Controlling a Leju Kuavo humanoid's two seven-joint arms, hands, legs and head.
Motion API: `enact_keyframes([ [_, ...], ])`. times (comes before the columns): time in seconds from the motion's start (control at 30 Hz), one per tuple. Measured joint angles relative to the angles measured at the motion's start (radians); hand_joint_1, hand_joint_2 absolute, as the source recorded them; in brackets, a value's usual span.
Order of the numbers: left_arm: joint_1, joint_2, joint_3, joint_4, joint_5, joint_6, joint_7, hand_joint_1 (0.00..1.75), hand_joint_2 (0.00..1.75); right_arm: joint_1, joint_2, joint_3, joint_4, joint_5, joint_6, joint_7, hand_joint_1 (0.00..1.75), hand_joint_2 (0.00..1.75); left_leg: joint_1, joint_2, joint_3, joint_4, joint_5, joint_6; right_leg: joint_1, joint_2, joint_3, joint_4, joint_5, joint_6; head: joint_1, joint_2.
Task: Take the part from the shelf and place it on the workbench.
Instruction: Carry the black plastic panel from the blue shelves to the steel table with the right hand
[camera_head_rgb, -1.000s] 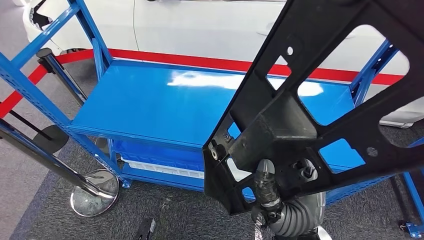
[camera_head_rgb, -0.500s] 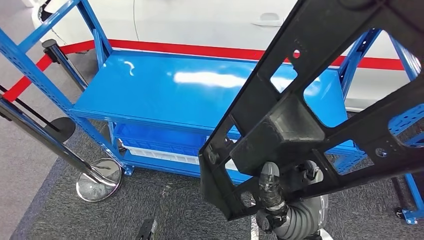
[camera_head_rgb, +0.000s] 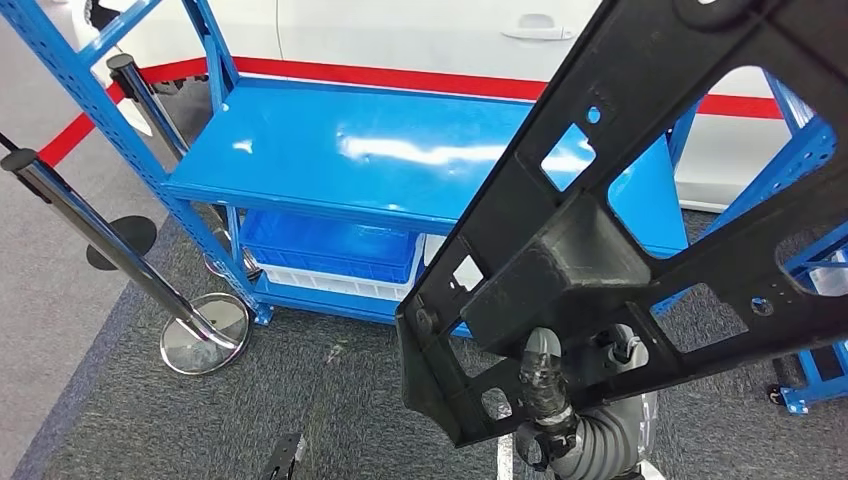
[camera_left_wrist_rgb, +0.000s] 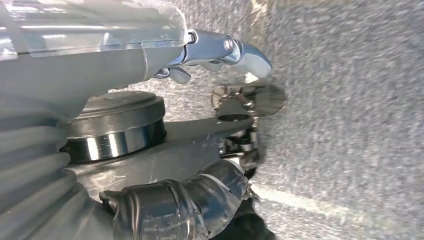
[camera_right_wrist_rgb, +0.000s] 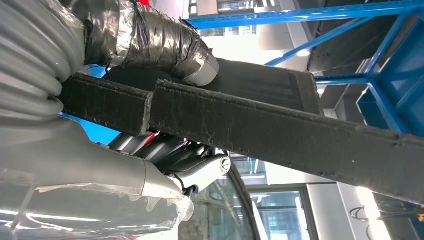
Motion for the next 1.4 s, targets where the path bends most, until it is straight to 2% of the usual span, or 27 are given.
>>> enact_keyframes([
  [0.03,0.000,0.001,0.000,0.000,0.000,0.000,0.000,0.00,1.75,0.000,-0.001,0.000,0.000,-0.001,0.000,0.000,1.75,1.75,0.002,-0.001,-0.022,0.020,0.003,-0.007,-0.001,0.001,0.046,-0.062,-0.011,0.004,0.001,0.000],
  [0.07,0.001,0.001,0.000,0.000,0.000,0.000,-0.001,0.00,1.75,0.001,-0.001,0.000,0.000,-0.001,0.000,0.000,1.75,1.75,0.003,-0.002,-0.036,0.036,0.006,-0.014,-0.001,0.003,0.076,-0.103,-0.027,0.001,0.001,0.000],
  [0.13,0.004,0.002,0.000,0.000,0.000,0.000,-0.002,0.00,1.75,0.000,-0.002,0.000,-0.001,-0.002,0.000,0.000,1.75,1.75,0.002,-0.007,-0.047,0.056,0.012,-0.025,0.003,0.008,0.092,-0.133,-0.053,-0.021,0.002,0.000],
  [0.2,0.004,0.002,-0.003,0.000,0.000,0.000,-0.005,0.00,1.75,-0.001,-0.003,0.000,0.000,-0.005,0.001,-0.001,1.75,1.75,0.005,-0.011,-0.056,0.069,0.006,-0.035,0.002,0.006,0.073,-0.128,-0.041,-0.044,0.003,0.000],
  [0.23,0.004,0.002,-0.006,0.000,0.000,0.001,-0.008,0.00,1.75,-0.001,-0.003,0.000,0.000,-0.006,0.003,-0.001,1.75,1.75,0.007,-0.011,-0.067,0.088,-0.021,-0.040,0.003,0.004,0.060,-0.127,-0.029,-0.053,0.002,0.000],
  [0.33,0.005,0.002,-0.014,0.000,0.000,0.006,-0.019,0.00,1.75,-0.002,-0.004,0.000,0.000,-0.011,0.008,-0.001,1.75,1.75,0.010,-0.012,-0.096,0.219,-0.172,-0.046,0.009,0.002,0.018,-0.128,0.011,-0.068,-0.005,0.000],
  [0.37,0.004,0.002,-0.015,0.000,-0.001,0.009,-0.023,0.00,1.75,-0.002,-0.005,0.000,0.000,-0.012,0.010,-0.001,1.75,1.75,0.010,-0.012,-0.096,0.266,-0.197,-0.045,0.013,0.002,0.003,-0.128,0.024,-0.070,-0.008,0.000],
  [0.4,0.003,0.002,-0.015,0.000,-0.001,0.011,-0.026,0.00,1.75,-0.002,-0.005,0.000,0.000,-0.013,0.010,-0.001,1.75,1.75,0.010,-0.013,-0.087,0.296,-0.197,-0.041,0.017,0.001,-0.014,-0.128,0.037,-0.071,-0.009,0.000],
  [0.43,0.002,0.001,-0.016,0.000,-0.001,0.013,-0.028,0.00,1.75,-0.003,-0.005,0.000,0.000,-0.014,0.010,0.000,1.75,1.75,0.008,-0.013,-0.067,0.301,-0.175,-0.035,0.021,0.000,-0.032,-0.127,0.051,-0.072,-0.008,0.000],
  [0.5,0.001,0.001,-0.016,0.000,-0.001,0.013,-0.030,0.00,1.75,-0.005,-0.006,0.000,-0.001,-0.015,0.009,0.000,1.75,1.75,-0.003,-0.014,0.019,0.221,-0.128,-0.017,0.025,0.001,-0.065,-0.127,0.077,-0.073,-0.008,0.000],
  [0.57,-0.002,0.002,-0.016,0.000,-0.002,0.013,-0.029,0.00,1.75,-0.007,-0.006,-0.001,-0.002,-0.015,0.009,0.001,1.75,1.75,-0.016,-0.014,0.121,0.080,-0.140,-0.002,0.024,0.001,-0.080,-0.133,0.101,-0.068,-0.008,0.000],
  [0.6,-0.003,0.003,-0.016,0.000,-0.004,0.013,-0.027,0.00,1.75,-0.008,-0.006,-0.002,-0.003,-0.015,0.009,0.002,1.75,1.75,-0.022,-0.014,0.150,0.031,-0.149,0.003,0.020,-0.001,-0.079,-0.140,0.112,-0.063,-0.008,0.000],
  [0.63,-0.005,0.003,-0.016,0.000,-0.007,0.014,-0.024,0.00,1.75,-0.010,-0.007,-0.002,-0.004,-0.015,0.010,0.002,1.75,1.75,-0.027,-0.014,0.163,0.000,-0.152,0.007,0.016,-0.002,-0.075,-0.150,0.123,-0.057,-0.010,0.000],
  [0.7,-0.005,0.003,-0.017,0.000,-0.014,0.019,-0.011,0.00,1.75,-0.013,-0.008,-0.002,-0.004,-0.013,0.011,0.005,1.75,1.75,-0.031,-0.014,0.163,-0.029,-0.121,0.014,0.011,-0.002,-0.071,-0.167,0.137,-0.045,-0.013,0.000],
  [0.73,-0.005,0.002,-0.018,0.000,-0.016,0.023,-0.003,0.00,1.75,-0.015,-0.009,-0.002,-0.004,-0.011,0.012,0.008,1.75,1.75,-0.029,-0.013,0.161,-0.045,-0.107,0.017,0.013,-0.001,-0.074,-0.161,0.121,-0.042,-0.013,0.000],
  [0.77,-0.005,0.001,-0.018,0.000,-0.018,0.028,0.003,0.00,1.75,-0.016,-0.010,-0.003,-0.004,-0.008,0.011,0.011,1.75,1.75,-0.027,-0.013,0.156,-0.056,-0.089,0.020,0.016,0.000,-0.081,-0.139,0.087,-0.039,-0.011,0.000],
  [0.83,-0.004,0.001,-0.018,0.000,-0.020,0.036,0.012,0.00,1.75,-0.019,-0.012,-0.003,-0.004,-0.004,0.010,0.017,1.75,1.75,-0.024,-0.014,0.135,-0.062,-0.064,0.024,0.020,0.002,-0.104,-0.040,-0.015,-0.037,-0.007,0.000],
  [0.87,-0.004,0.000,-0.018,0.000,-0.020,0.038,0.014,0.00,1.75,-0.019,-0.013,-0.004,-0.004,-0.003,0.009,0.019,1.75,1.75,-0.023,-0.016,0.123,-0.059,-0.053,0.023,0.019,0.002,-0.115,0.020,-0.046,-0.035,-0.005,0.000],
  [0.9,-0.004,0.000,-0.019,0.000,-0.021,0.039,0.017,0.00,1.75,-0.018,-0.013,-0.004,-0.003,-0.002,0.008,0.020,1.75,1.75,-0.022,-0.018,0.108,-0.055,-0.045,0.022,0.018,0.002,-0.122,0.070,-0.054,-0.033,-0.005,0.000],
  [0.97,-0.002,-0.002,-0.021,0.000,-0.021,0.039,0.021,0.00,1.75,-0.018,-0.014,-0.004,-0.003,-0.001,0.007,0.020,1.75,1.75,-0.016,-0.026,0.072,-0.038,-0.030,0.014,0.014,0.002,-0.097,0.090,-0.007,-0.027,-0.005,0.000],
  [1.0,-0.001,-0.002,-0.024,0.000,-0.021,0.039,0.023,0.00,1.75,-0.018,-0.014,-0.004,-0.003,-0.001,0.007,0.020,1.75,1.75,-0.012,-0.032,0.053,-0.024,-0.026,0.009,0.010,0.005,-0.058,0.048,0.020,-0.022,-0.005,0.000],
  [1.07,-0.001,-0.003,-0.031,0.000,-0.021,0.039,0.029,0.00,1.75,-0.018,-0.015,-0.004,-0.003,-0.001,0.007,0.020,1.75,1.75,-0.005,-0.047,0.011,0.014,-0.023,-0.006,0.006,0.033,0.031,-0.071,0.014,-0.015,-0.004,0.000],
  [1.1,-0.002,-0.003,-0.034,0.000,-0.023,0.038,0.035,0.00,1.75,-0.018,-0.015,-0.004,-0.003,-0.001,0.007,0.021,1.75,1.75,-0.004,-0.054,-0.004,0.031,-0.023,-0.012,0.006,0.044,0.055,-0.111,-0.005,-0.018,-0.003,0.000],
  [1.13,-0.002,-0.003,-0.037,0.000,-0.025,0.036,0.044,0.00,1.75,-0.018,-0.016,-0.005,-0.003,-0.002,0.007,0.022,1.75,1.75,-0.004,-0.062,-0.015,0.043,-0.021,-0.017,0.008,0.052,0.063,-0.128,-0.023,-0.024,-0.002,0.000],
  [1.23,0.001,-0.003,-0.047,0.000,-0.034,0.029,0.069,0.00,1.75,-0.019,-0.016,-0.005,-0.001,-0.006,0.010,0.024,1.75,1.75,0.000,-0.071,-0.033,0.063,-0.020,-0.028,0.010,0.028,0.055,-0.130,-0.018,-0.050,-0.002,0.000],
  [1.3,0.002,-0.003,-0.053,0.000,-0.038,0.027,0.075,0.00,1.75,-0.022,-0.016,-0.006,0.001,-0.007,0.011,0.025,1.75,1.75,0.003,-0.048,-0.063,0.130,-0.066,-0.036,0.010,0.009,0.051,-0.133,-0.010,-0.063,-0.008,0.000],
  [1.4,0.000,-0.005,-0.064,0.000,-0.041,0.027,0.076,0.00,1.75,-0.022,-0.017,-0.006,0.003,-0.008,0.012,0.025,1.75,1.75,0.007,-0.026,-0.124,0.296,-0.148,-0.045,0.019,-0.020,0.040,-0.134,-0.003,-0.072,-0.013,0.000],
])
